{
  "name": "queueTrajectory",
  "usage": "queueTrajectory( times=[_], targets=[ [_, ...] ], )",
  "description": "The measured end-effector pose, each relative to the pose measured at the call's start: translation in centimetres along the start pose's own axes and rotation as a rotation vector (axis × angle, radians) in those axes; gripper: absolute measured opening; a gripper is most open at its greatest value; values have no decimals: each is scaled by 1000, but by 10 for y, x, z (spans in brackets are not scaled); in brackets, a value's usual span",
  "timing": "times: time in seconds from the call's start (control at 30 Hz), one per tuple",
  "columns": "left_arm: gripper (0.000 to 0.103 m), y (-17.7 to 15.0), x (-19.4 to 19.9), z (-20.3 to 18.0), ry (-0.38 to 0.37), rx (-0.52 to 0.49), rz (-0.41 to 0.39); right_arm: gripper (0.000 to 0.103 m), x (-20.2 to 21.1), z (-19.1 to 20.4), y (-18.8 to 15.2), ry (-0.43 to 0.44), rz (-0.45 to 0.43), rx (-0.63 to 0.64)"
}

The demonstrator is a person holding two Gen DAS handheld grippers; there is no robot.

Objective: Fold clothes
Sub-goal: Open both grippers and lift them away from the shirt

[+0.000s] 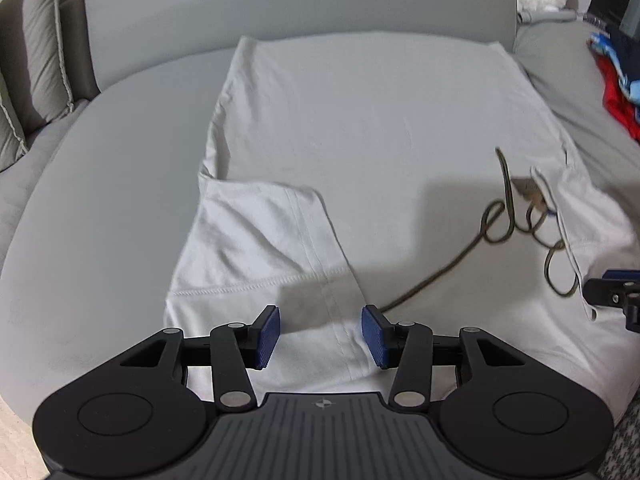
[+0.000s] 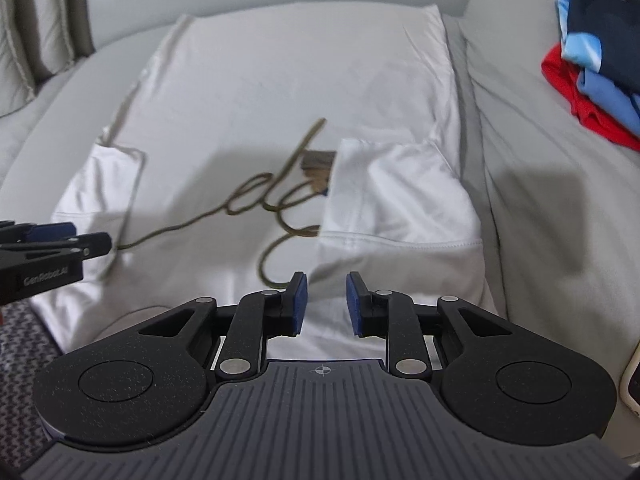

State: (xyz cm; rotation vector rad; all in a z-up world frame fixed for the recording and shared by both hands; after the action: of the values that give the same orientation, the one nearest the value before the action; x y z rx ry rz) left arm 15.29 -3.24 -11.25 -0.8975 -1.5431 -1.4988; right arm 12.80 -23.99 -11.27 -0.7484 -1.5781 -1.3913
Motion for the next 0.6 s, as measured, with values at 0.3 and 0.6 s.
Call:
queueTrajectory(
  times=[0.3,0.6],
  targets=[
    [43,-14,35,-4,-78,-44,-34,34,10,-4,-20,4,51,-18],
    [34,-55,42,-39,-138,-156,-25,22,31,41,-51,135,17,23]
  ],
)
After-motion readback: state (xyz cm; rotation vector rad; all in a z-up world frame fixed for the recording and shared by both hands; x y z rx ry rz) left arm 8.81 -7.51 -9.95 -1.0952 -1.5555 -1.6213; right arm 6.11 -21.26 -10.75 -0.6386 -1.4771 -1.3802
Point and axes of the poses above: each gripper's, at about its wrist camera, not at the fingertips, and x roughly against the way its jaws point, z to its left, y to its top, the point moved 7 cm from there along -x, roughly the way its jaws point, and after that the axes turned 7 degrees about x, right-handed, at the moved point
